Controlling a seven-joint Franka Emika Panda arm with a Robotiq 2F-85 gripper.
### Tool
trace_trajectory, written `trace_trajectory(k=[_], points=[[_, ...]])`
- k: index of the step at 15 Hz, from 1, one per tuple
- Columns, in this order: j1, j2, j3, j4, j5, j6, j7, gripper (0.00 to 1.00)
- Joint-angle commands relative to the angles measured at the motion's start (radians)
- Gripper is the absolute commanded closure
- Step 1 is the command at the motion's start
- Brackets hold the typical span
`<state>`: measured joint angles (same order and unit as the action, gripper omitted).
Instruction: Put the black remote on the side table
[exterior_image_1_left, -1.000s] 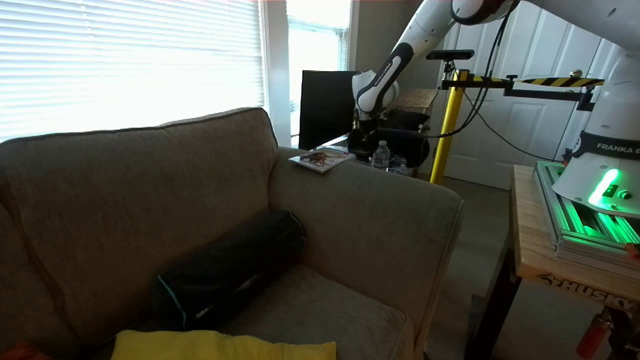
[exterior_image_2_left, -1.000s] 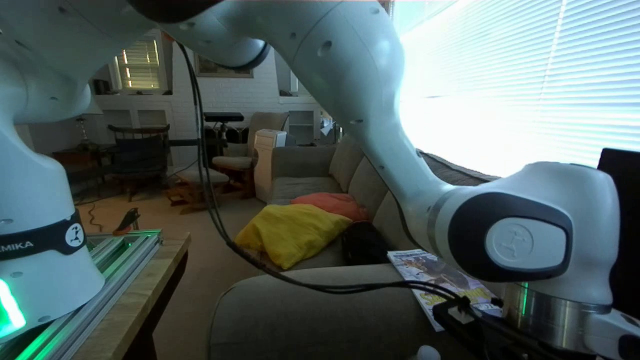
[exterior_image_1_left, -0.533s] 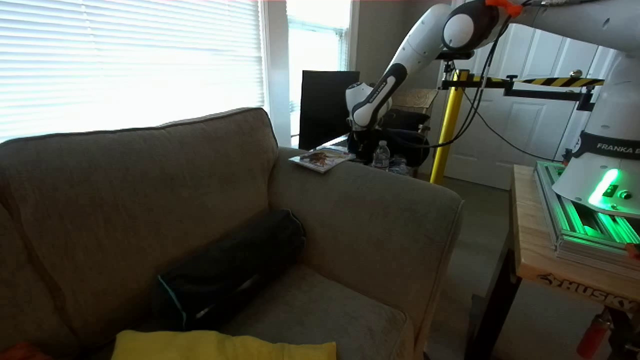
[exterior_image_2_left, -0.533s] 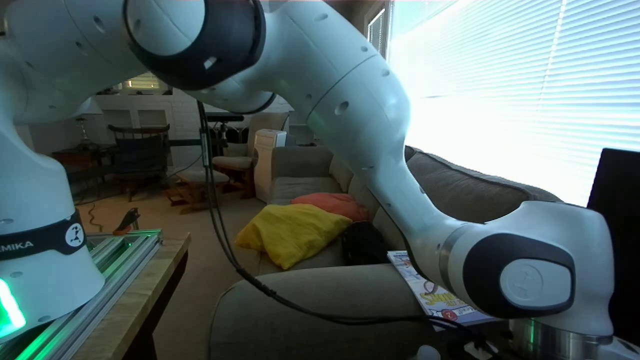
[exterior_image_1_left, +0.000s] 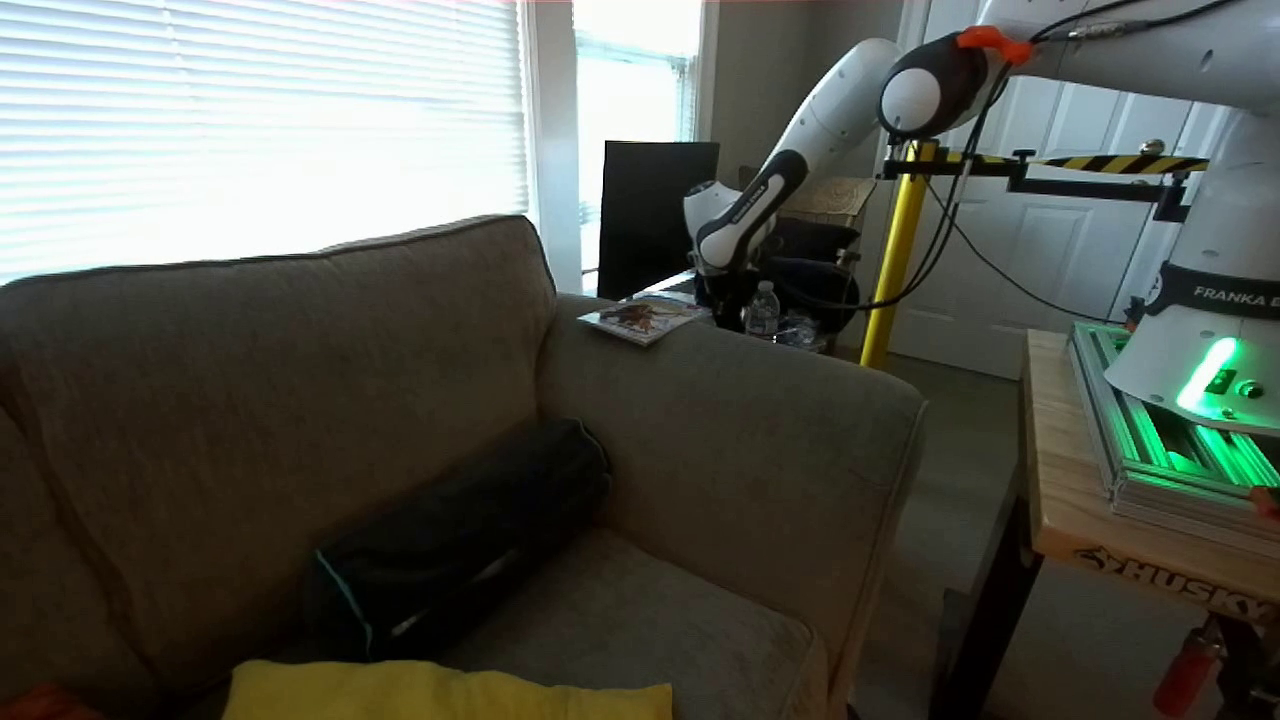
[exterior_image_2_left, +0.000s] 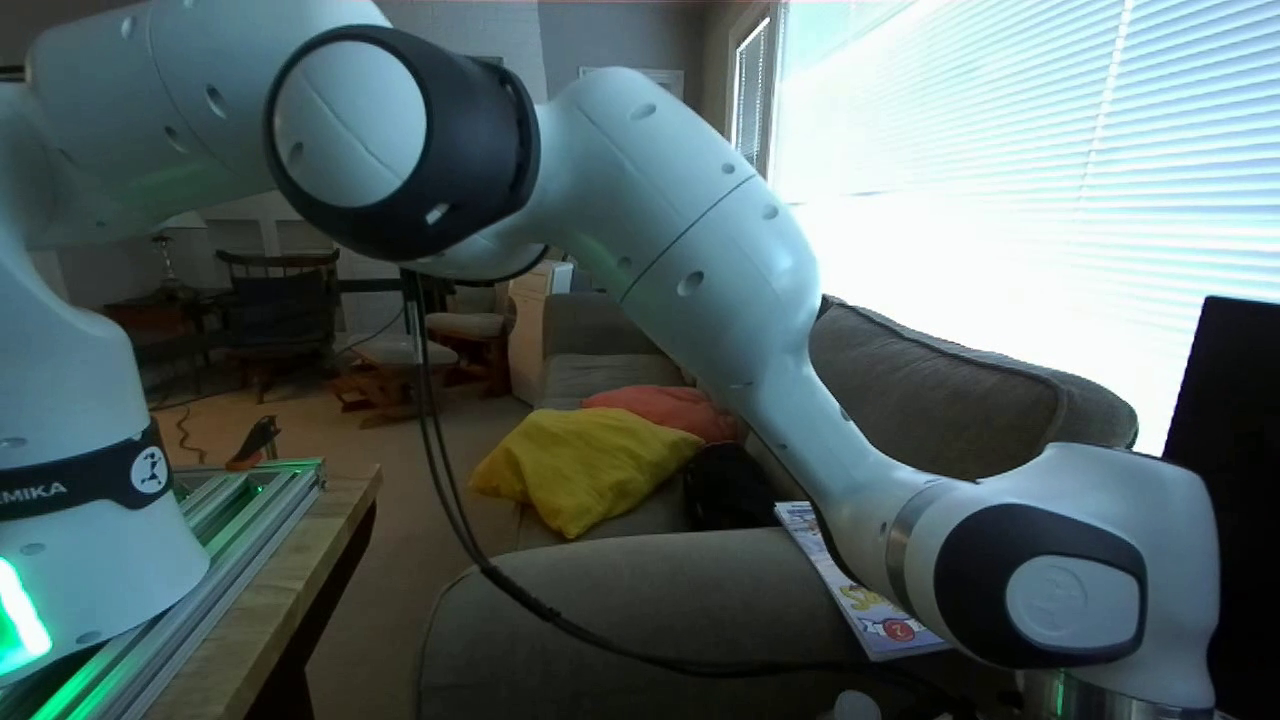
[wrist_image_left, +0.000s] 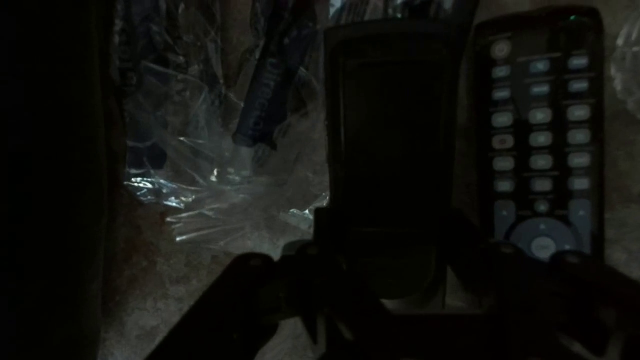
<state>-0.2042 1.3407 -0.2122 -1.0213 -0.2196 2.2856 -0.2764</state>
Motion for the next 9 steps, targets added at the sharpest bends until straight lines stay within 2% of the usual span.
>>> trace_trajectory(k=[1,3,4,7,8,9], points=[[-0.023,0.062,0.01,0.103,-0.014,-0.067,-0.024,0.68],[-0.026,0.068,0.007,0.122,-0.011,-0.091,-0.012,0.68],[-0.028,0.069,0.005,0.129,-0.01,-0.101,-0.007,0.25],[-0.03,0.028,-0.008,0.073,0.008,-0.055,0.018,0.04],[-0.033,0.015,-0.009,0.057,0.011,-0.043,0.023,0.0],[-0.036,-0.001,-0.011,0.039,0.013,-0.026,0.03,0.0]])
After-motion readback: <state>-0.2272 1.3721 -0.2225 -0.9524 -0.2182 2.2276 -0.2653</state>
